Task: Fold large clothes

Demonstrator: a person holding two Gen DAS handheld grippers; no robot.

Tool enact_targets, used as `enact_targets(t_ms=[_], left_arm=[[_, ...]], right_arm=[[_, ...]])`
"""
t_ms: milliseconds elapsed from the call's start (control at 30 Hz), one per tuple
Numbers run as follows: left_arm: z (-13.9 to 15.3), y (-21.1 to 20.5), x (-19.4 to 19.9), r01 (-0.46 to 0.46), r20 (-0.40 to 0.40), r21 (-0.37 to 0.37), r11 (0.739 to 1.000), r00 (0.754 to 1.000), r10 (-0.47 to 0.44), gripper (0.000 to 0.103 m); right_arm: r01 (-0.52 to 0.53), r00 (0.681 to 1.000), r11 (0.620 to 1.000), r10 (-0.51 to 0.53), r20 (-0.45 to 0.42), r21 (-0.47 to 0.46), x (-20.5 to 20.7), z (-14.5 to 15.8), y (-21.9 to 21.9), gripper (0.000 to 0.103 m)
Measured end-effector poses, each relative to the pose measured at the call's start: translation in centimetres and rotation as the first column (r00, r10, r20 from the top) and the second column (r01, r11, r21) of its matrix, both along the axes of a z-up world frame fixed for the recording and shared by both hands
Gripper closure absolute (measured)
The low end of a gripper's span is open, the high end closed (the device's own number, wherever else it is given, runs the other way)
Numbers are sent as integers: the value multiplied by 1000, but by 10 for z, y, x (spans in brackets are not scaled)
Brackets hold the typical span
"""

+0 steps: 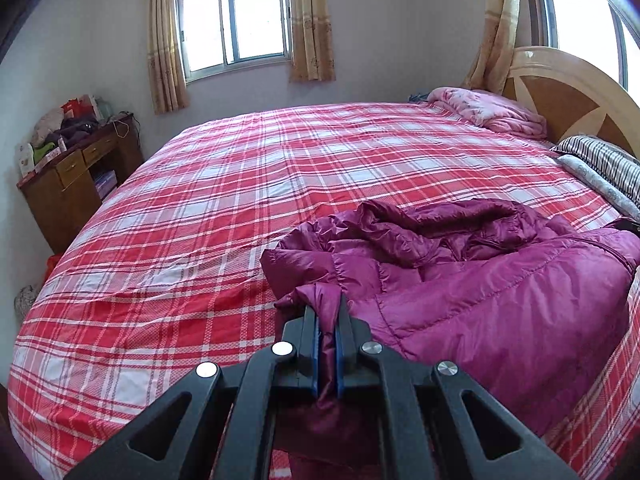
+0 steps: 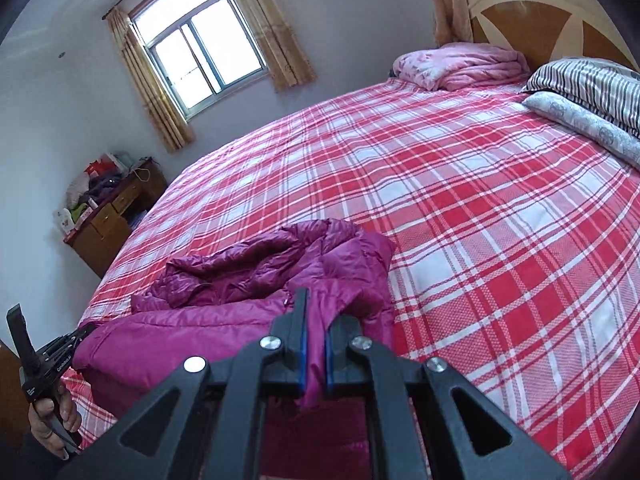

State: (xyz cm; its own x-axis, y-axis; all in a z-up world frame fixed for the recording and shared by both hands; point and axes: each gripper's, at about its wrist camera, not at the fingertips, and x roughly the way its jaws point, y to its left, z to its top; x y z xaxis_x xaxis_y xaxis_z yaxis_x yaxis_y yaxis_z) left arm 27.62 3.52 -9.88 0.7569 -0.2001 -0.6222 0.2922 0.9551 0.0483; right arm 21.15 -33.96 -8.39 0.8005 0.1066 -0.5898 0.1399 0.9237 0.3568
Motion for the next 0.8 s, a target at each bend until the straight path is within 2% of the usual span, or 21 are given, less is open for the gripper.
enact_targets(t_ms=[167, 333, 400, 467, 500, 533, 567, 600, 667, 700, 733, 767, 800], left_arm=[[-21, -14, 36, -14, -41, 21, 1000, 999, 15, 94], [-31, -8, 59, -35, -115, -36, 999, 993, 31, 90], [-24, -1, 54, -38, -99, -59, 997, 995, 32, 86], [-13, 5, 44, -53, -34, -54, 997, 998, 51, 73], [-7, 9, 38, -82, 7, -40, 996, 997, 83, 50], [0, 14, 33, -133, 62, -24, 991, 989, 134, 18], [6, 21, 28, -180, 116, -20, 984, 977, 181, 7], [12, 25, 22, -211, 164, -29, 977, 963, 213, 3], [20, 26, 13, -223, 207, -22, 975, 953, 222, 3], [23, 24, 10, -225, 218, -7, 974, 951, 221, 3], [26, 20, 6, -221, 235, -1, 975, 948, 215, 3], [27, 15, -1, -211, 253, 3, 977, 946, 203, 3], [27, 7, -7, -198, 268, 14, 980, 945, 187, 3]], right_arm=[[21, 998, 1000, -22, -63, -16, 40, -25, -5, 95], [44, 995, 998, -47, -87, -36, 63, -40, -8, 94], [50, 995, 999, -52, -83, -21, 67, -40, -11, 94], [50, 995, 998, -52, -87, -29, 71, -40, -10, 94], [51, 995, 998, -54, -87, -41, 73, -40, -8, 94], [52, 995, 997, -56, -86, -48, 75, -40, -7, 92], [56, 995, 997, -60, -82, -52, 76, -40, -6, 91], [62, 995, 997, -66, -74, -55, 76, -38, -5, 88], [86, 995, 995, -88, -50, -51, 76, -33, -4, 67], [102, 994, 993, -104, -35, -52, 75, -29, -3, 61], [117, 993, 991, -118, -18, -57, 73, -25, -1, 46], [134, 991, 989, -133, 10, -65, 70, -20, 3, 22], [145, 989, 986, -142, 51, -76, 64, -13, 8, 14]])
